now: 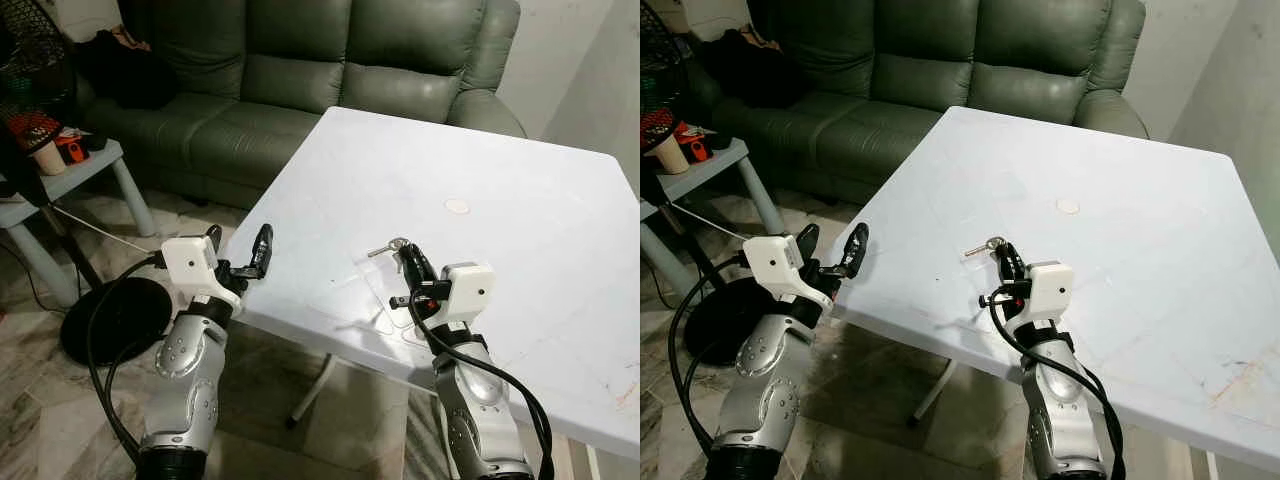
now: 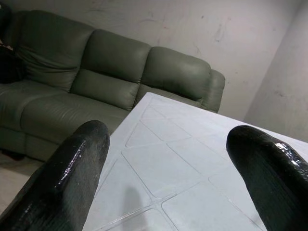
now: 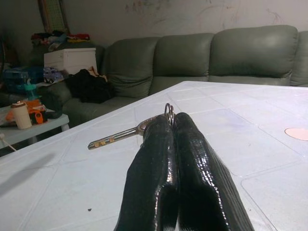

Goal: Hang keys on a hook

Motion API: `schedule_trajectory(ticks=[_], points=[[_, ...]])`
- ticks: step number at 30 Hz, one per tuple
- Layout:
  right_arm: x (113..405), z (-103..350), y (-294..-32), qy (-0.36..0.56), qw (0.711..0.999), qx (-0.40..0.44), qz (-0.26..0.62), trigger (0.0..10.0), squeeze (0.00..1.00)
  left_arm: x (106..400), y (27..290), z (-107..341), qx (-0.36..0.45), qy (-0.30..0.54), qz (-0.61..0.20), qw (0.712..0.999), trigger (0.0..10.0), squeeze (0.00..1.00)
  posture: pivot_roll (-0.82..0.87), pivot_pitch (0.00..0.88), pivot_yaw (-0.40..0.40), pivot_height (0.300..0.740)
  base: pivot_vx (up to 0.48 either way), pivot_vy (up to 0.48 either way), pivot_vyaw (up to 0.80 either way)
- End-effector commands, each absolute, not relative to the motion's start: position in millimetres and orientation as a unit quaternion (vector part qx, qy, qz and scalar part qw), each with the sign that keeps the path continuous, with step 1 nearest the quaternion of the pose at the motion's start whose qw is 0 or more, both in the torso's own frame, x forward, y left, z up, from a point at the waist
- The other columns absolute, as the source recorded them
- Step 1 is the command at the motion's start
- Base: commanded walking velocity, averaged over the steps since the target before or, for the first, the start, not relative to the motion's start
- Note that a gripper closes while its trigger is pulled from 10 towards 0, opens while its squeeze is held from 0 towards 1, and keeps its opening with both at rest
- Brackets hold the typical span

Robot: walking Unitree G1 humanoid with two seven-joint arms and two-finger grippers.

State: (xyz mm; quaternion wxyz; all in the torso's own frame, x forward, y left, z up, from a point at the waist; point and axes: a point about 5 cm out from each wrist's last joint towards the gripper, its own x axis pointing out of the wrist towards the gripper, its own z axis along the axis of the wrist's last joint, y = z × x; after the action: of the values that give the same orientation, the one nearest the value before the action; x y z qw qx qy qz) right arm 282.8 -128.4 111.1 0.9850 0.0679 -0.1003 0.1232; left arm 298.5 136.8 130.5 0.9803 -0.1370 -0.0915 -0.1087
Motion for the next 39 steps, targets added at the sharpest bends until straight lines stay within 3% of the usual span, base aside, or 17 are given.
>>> schedule_trajectory(ticks=[1, 6, 30, 39], points=[[285.0, 115.3, -125.8, -0.106, 0.984, 0.063, 0.130, 10.0, 0.00, 300.0, 135.2, 135.5, -0.136, -0.097, -0.116, 0.979, 10.0, 0.00, 0.01, 0.000, -0.020, 0.736, 0.000, 0.000, 0.00], [286.8, 113.1, -126.6, -0.093, 0.986, 0.057, 0.125, 10.0, 0.00, 300.1, 134.9, 135.5, -0.136, -0.096, -0.116, 0.979, 10.0, 0.00, 0.01, 0.000, -0.020, 0.736, 0.000, 0.000, 0.00], [288.9, 109.6, -127.0, -0.076, 0.989, 0.048, 0.119, 10.0, 0.00, 301.3, 132.4, 133.3, -0.141, -0.088, -0.118, 0.979, 10.0, 0.00, 0.01, 0.000, -0.024, 0.736, 0.000, 0.000, -0.77], [288.5, 109.5, -126.8, -0.075, 0.989, 0.044, 0.119, 10.0, 0.00, 301.4, 131.9, 133.1, -0.138, -0.086, -0.115, 0.980, 10.0, 0.00, 0.01, 0.000, -0.028, 0.736, 0.000, 0.227, -0.77]])
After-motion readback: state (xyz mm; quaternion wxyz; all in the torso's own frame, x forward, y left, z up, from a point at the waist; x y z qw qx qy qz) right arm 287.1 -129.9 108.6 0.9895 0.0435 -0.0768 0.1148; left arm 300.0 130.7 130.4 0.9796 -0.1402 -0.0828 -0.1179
